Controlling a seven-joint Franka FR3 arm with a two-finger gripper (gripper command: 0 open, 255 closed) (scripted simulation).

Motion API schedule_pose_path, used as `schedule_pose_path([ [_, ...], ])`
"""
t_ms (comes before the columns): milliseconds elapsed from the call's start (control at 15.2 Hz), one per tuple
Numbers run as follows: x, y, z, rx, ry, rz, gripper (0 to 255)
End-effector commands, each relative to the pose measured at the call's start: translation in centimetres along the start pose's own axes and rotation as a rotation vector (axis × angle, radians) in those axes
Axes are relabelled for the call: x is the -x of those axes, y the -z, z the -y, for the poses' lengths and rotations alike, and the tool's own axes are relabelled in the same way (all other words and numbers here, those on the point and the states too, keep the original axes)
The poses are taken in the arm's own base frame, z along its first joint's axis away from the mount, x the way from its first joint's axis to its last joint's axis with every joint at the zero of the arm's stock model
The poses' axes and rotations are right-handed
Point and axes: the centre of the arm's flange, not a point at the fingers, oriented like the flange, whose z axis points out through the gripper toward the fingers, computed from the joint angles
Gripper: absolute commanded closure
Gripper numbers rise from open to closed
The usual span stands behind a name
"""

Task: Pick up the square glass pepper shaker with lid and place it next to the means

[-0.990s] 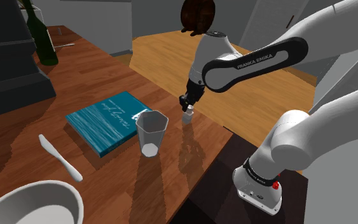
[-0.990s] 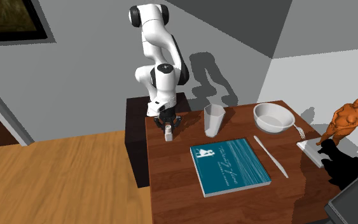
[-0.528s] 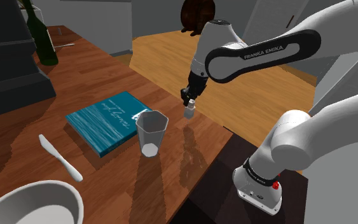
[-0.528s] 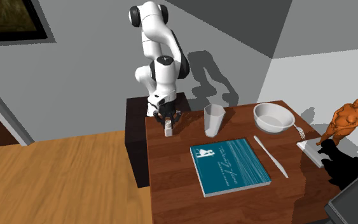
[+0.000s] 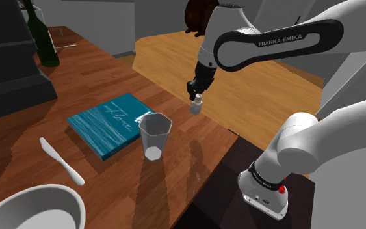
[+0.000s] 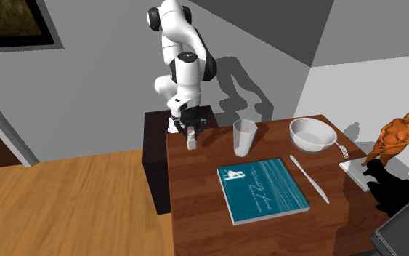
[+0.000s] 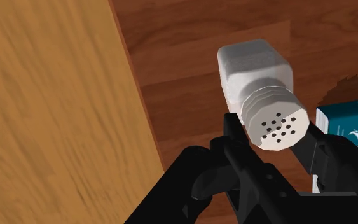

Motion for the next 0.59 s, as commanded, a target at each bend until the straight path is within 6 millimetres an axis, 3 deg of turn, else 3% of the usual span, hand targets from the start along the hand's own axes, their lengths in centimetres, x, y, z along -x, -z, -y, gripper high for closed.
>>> schedule_pose_path([
  [0,0.0,1.1,0.1,0.000,0.000,0.001,255],
  [528,-0.4,5.3,0.1,0.000,0.000,0.001,255],
])
